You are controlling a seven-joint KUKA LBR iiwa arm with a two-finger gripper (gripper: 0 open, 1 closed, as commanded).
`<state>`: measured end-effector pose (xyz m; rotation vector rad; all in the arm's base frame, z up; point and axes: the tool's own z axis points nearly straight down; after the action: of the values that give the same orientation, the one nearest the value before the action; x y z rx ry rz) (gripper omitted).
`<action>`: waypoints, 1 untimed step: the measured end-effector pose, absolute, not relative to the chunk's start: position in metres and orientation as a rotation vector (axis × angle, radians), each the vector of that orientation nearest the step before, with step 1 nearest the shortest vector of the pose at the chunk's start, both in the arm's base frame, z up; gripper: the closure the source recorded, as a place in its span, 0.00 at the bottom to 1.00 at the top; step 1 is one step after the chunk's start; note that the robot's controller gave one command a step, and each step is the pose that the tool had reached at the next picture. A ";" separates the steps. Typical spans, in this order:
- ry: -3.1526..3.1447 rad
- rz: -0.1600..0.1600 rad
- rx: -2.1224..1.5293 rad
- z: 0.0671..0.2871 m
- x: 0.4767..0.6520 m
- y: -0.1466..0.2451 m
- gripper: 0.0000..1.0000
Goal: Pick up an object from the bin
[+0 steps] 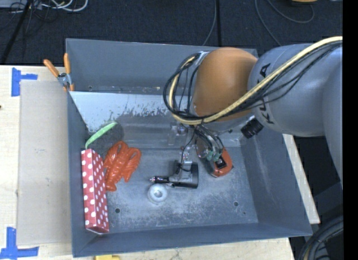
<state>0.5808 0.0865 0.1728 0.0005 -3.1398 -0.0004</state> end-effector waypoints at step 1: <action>-3.137 -0.001 -0.022 0.105 0.566 0.077 0.00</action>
Offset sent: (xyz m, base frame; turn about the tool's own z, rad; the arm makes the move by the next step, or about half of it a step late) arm -0.0130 -0.0152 -0.0370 -0.0087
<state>0.5663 0.0769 0.1048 -0.0223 -3.1370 -0.0009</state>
